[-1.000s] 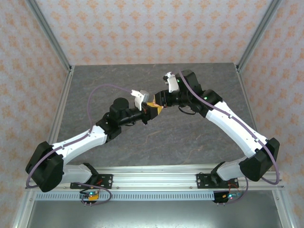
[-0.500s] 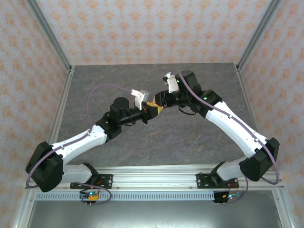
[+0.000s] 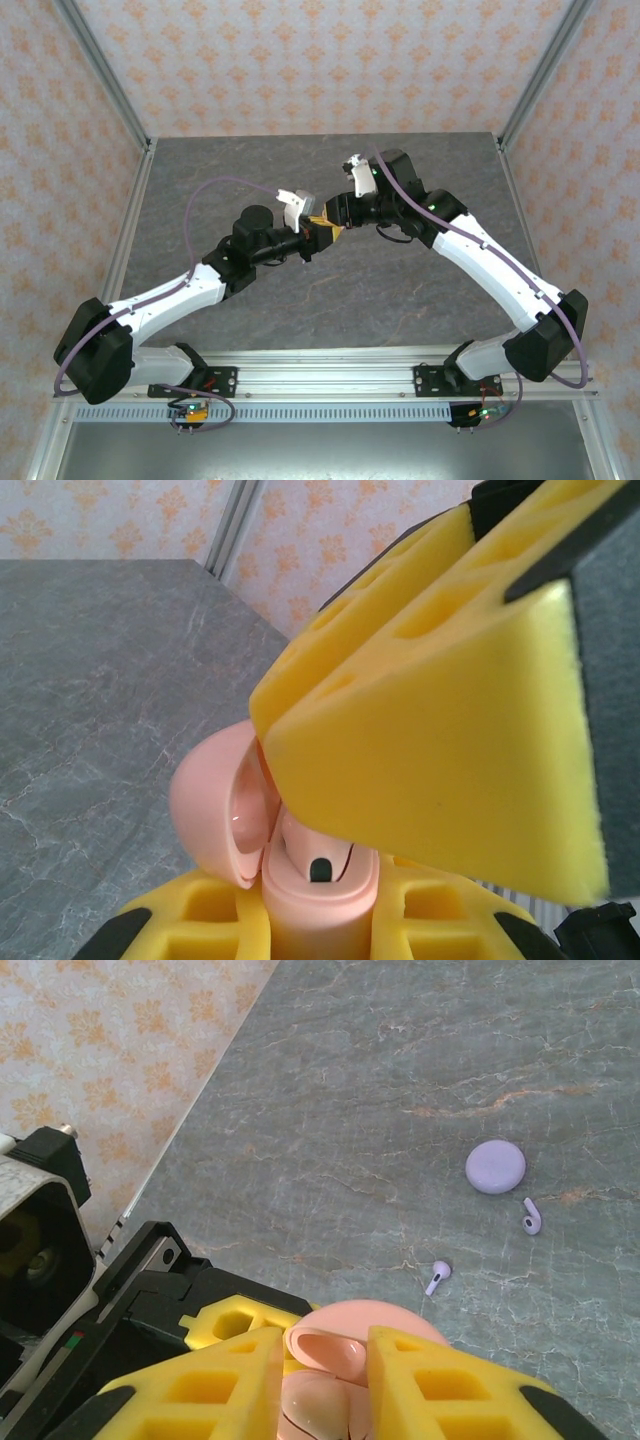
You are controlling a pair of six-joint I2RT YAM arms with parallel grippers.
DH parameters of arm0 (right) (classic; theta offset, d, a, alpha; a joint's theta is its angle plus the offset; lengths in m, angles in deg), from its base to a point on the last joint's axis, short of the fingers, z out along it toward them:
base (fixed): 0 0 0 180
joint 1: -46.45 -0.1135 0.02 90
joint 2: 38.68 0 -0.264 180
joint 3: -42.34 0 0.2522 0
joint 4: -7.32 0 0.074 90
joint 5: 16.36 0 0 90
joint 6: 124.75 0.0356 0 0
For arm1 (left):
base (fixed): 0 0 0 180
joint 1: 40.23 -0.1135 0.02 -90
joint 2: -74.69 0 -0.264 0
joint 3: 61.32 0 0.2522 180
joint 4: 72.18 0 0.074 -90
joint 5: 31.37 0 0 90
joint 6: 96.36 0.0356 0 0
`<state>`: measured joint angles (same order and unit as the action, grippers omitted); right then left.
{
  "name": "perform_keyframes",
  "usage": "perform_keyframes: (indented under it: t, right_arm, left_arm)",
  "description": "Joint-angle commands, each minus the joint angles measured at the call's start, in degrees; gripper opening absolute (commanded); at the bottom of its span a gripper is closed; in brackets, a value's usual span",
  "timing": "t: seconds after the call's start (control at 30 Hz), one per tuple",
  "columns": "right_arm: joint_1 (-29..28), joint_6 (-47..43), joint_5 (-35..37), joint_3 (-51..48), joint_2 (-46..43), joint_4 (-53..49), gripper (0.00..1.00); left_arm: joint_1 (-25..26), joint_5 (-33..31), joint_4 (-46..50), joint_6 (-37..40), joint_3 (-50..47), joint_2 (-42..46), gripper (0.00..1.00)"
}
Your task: Insert the wireless bluetooth earbuds into the charging case
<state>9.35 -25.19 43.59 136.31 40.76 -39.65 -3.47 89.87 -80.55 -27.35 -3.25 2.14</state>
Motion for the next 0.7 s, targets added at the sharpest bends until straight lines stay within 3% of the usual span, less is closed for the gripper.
perform_keyframes:
  t: [0.0,0.2,0.67]
  right_arm:
    - [-0.25,-1.05,-0.19,-0.45,-0.75,-2.03,0.3]
    - [-0.25,-0.47,0.79,-0.49,-1.76,-1.45,0.36]
    - [-0.26,3.53,5.83,0.06,-2.09,-2.5,0.37]
  left_arm:
    - [0.16,-0.24,-1.07,0.6,2.53,0.16,0.0]
    - [0.38,-0.41,1.53,2.44,2.67,0.36,0.0]
    - [2.79,-3.93,13.26,11.41,4.79,1.28,0.0]
